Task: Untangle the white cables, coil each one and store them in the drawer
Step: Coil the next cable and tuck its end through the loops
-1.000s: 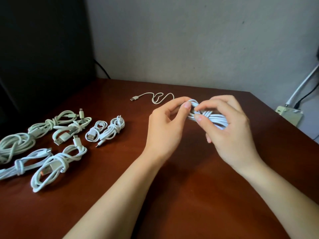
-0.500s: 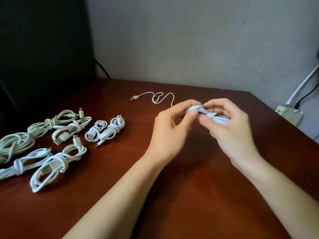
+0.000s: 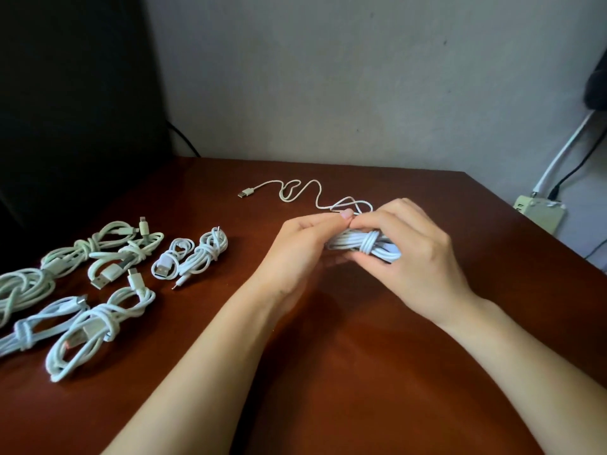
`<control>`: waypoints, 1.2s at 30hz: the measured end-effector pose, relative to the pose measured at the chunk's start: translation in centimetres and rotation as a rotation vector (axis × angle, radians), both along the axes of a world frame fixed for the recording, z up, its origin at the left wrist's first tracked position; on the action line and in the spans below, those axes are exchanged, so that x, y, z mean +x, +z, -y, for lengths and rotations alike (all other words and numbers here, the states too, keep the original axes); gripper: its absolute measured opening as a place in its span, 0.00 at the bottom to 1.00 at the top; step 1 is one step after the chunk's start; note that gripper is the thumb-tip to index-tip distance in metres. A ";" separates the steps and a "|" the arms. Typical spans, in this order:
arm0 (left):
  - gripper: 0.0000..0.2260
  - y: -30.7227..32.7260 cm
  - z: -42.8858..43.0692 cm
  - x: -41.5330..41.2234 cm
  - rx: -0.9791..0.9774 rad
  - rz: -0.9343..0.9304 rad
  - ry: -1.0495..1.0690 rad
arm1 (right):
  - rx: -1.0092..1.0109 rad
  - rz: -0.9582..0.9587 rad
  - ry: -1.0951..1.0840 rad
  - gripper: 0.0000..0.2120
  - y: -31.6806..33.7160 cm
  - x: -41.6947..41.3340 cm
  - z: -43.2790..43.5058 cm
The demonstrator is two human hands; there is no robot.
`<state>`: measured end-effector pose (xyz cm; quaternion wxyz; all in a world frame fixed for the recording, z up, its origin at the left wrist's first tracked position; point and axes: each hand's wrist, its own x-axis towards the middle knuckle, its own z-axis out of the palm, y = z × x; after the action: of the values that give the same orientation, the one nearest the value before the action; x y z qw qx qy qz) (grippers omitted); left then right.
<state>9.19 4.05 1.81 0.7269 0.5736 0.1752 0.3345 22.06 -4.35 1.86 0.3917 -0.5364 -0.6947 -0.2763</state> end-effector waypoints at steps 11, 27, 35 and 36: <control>0.09 -0.4 -0.3 0.0 0.164 0.067 0.223 | -0.573 -0.760 0.113 0.08 0.9 -0.5 0.3; 0.12 0.3 0.2 0.1 0.362 -0.086 0.532 | -0.514 -0.359 -0.027 0.11 1.0 -1.7 0.6; 0.07 -0.2 0.1 0.4 0.205 -0.073 0.470 | -0.500 -0.573 -0.054 0.10 -0.3 -1.7 -0.1; 0.07 -0.3 0.0 0.5 0.189 -0.090 0.450 | -0.505 -0.613 -0.052 0.08 -0.3 -1.6 -0.1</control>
<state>9.66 4.05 1.49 0.5687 0.6000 0.2984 0.4769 20.47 -4.22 1.53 0.4296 -0.6907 -0.5779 0.0666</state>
